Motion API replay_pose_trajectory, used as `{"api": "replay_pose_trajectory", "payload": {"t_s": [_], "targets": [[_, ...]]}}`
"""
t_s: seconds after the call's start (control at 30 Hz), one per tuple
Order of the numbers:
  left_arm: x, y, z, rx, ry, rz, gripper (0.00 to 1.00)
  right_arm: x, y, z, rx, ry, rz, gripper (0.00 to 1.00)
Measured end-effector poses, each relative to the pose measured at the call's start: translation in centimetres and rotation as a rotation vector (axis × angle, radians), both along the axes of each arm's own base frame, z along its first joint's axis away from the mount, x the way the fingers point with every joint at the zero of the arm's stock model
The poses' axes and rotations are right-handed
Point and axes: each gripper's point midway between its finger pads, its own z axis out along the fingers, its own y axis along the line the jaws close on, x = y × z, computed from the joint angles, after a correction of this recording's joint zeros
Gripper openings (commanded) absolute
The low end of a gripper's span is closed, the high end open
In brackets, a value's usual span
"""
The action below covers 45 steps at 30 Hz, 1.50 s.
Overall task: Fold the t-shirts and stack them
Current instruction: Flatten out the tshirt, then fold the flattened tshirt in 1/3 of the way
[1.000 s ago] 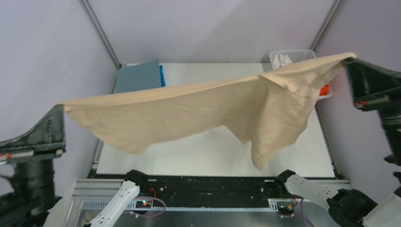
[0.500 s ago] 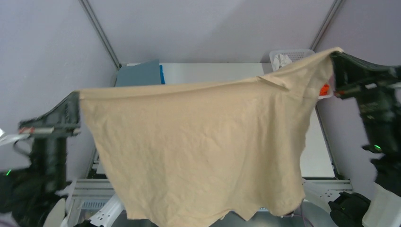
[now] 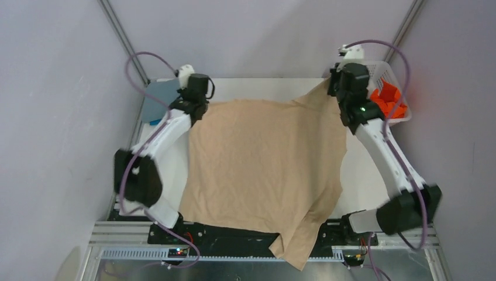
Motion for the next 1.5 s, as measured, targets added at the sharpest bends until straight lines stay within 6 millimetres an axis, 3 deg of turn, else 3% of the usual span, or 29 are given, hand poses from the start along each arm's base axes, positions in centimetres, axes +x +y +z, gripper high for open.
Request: {"api": "replay_pose_trajectory", "payload": {"t_s": [0.03,0.1,0.2,0.33,0.43,0.6,0.77,0.87,1.0,1.17,1.3,1.5], "targets": [[1.6,-0.1,-3.8,0.041,0.085,0.003,0.00,1.7,0.2,-3.2,0.007,0.072,0.006,0.00],[3.6,-0.3,-9.1,0.091,0.204,0.002,0.00,4.7,0.8,-8.9,0.022,0.197,0.025,0.00],[6.4,-0.7,-14.4,0.136,0.310,-0.008,0.00,8.1,2.2,-17.2,0.050,0.355,0.064,0.00],[9.7,-1.0,-16.4,0.156,0.330,-0.011,0.00,10.8,3.5,-25.2,0.074,0.523,0.087,0.00],[11.3,-0.8,-16.0,0.146,0.306,-0.002,0.00,12.7,4.1,-28.0,0.084,0.567,0.090,0.00],[13.8,-0.1,-15.0,0.098,0.265,-0.003,0.00,14.1,4.2,-28.1,0.118,0.565,0.082,0.00],[14.0,1.3,-15.3,0.076,0.276,0.003,0.00,13.2,3.9,-27.9,0.165,0.606,0.051,0.02],[13.0,1.6,-16.2,0.075,0.305,-0.001,0.00,11.1,3.6,-27.8,0.202,0.674,0.022,0.02],[10.2,1.6,-17.1,0.071,0.364,-0.026,0.00,7.4,3.7,-26.4,0.251,0.734,0.005,0.03],[7.5,2.0,-15.2,0.067,0.354,-0.031,0.00,1.7,4.5,-24.6,0.287,0.800,0.002,0.05],[5.1,2.6,-13.9,0.070,0.341,-0.024,0.00,-2.4,5.4,-24.8,0.269,0.873,-0.010,0.05],[2.0,3.4,-15.1,0.082,0.377,-0.015,0.00,-6.6,5.3,-25.2,0.234,0.947,-0.079,0.07]]}}
